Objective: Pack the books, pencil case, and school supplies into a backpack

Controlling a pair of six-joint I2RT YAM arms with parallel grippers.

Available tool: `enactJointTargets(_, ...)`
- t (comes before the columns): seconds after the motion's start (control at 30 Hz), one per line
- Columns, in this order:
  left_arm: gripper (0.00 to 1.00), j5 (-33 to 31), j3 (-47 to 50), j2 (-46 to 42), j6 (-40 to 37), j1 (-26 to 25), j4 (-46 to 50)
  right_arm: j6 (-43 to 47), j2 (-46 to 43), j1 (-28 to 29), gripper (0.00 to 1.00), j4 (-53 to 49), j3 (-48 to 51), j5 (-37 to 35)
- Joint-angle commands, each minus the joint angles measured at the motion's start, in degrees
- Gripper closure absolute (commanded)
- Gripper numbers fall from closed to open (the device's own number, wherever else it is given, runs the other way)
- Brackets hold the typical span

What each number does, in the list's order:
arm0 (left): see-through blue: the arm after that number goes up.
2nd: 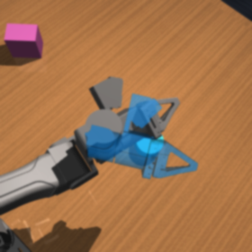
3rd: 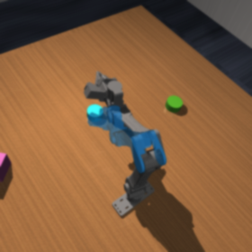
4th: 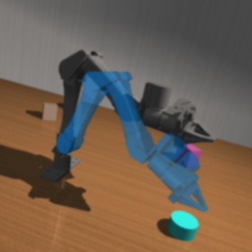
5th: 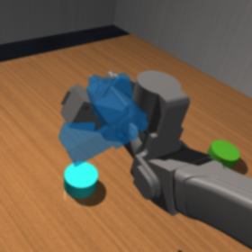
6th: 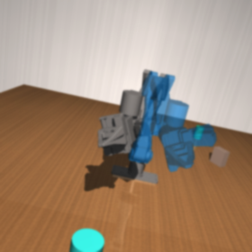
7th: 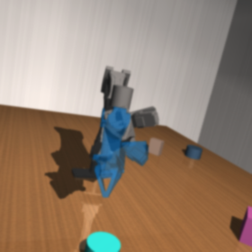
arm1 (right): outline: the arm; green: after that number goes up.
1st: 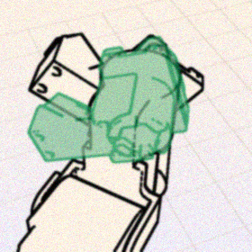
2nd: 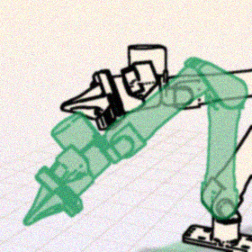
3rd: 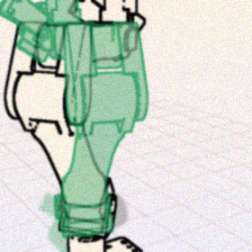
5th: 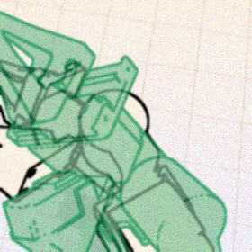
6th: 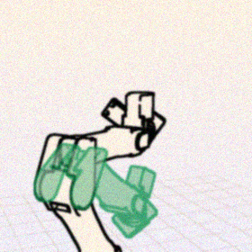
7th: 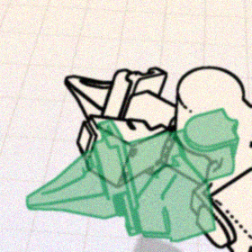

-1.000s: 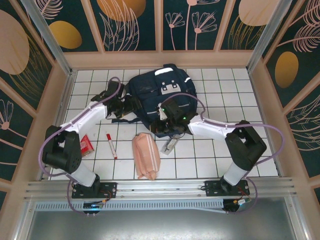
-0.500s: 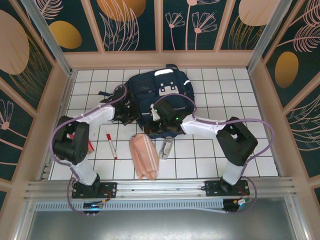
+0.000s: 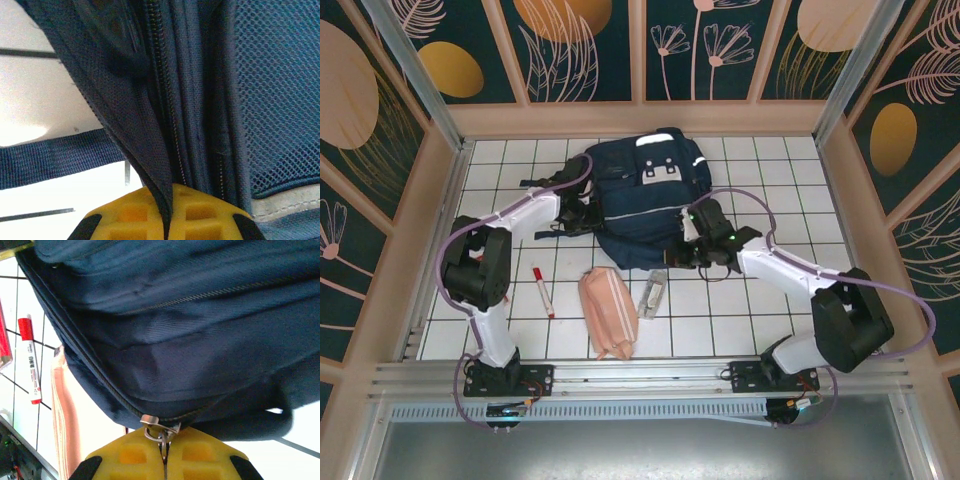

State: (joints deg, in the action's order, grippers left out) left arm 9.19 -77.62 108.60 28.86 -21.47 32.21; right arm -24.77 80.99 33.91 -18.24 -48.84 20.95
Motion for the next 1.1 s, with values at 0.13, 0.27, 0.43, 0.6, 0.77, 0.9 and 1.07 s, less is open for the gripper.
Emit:
enactJointTargets(0.13, 0.64, -9.1, -10.4, 3.6, -4.8, 4.5, 0.7, 4.1, 4.4, 3.9, 1.0, -2.2, -4.6, 6.9)
enactJointTargets(0.27, 0.51, -5.4, -7.0, -2.0, 0.1, 4.4, 3.0, 1.5, 10.5, 8.2, 1.0, 3.4, -11.1, 9.3)
enactJointTargets(0.43, 0.46, 0.6, 4.7, -12.9, 8.2, 3.7, 5.8, -1.6, 16.9, 11.1, 1.0, 9.4, -15.7, 11.4)
enactJointTargets(0.6, 0.37, 2.6, 13.8, -22.3, 17.9, 0.1, 3.2, -3.5, 21.0, 12.8, 1.0, 14.0, -18.2, 14.3)
enactJointTargets(0.77, 0.33, 2.4, 18.6, -22.8, 25.1, -1.7, -1.1, -4.9, 23.0, 14.1, 1.0, 16.6, -19.7, 14.9)
enactJointTargets(0.9, 0.33, 2.8, 21.5, -21.6, 28.3, -1.8, -4.5, -6.0, 23.3, 14.7, 1.0, 18.2, -20.0, 14.1)
enactJointTargets(1.07, 0.42, -1.7, 20.1, -18.7, 28.2, -1.8, -4.2, -6.5, 23.2, 15.3, 1.0, 18.9, -19.7, 12.5)
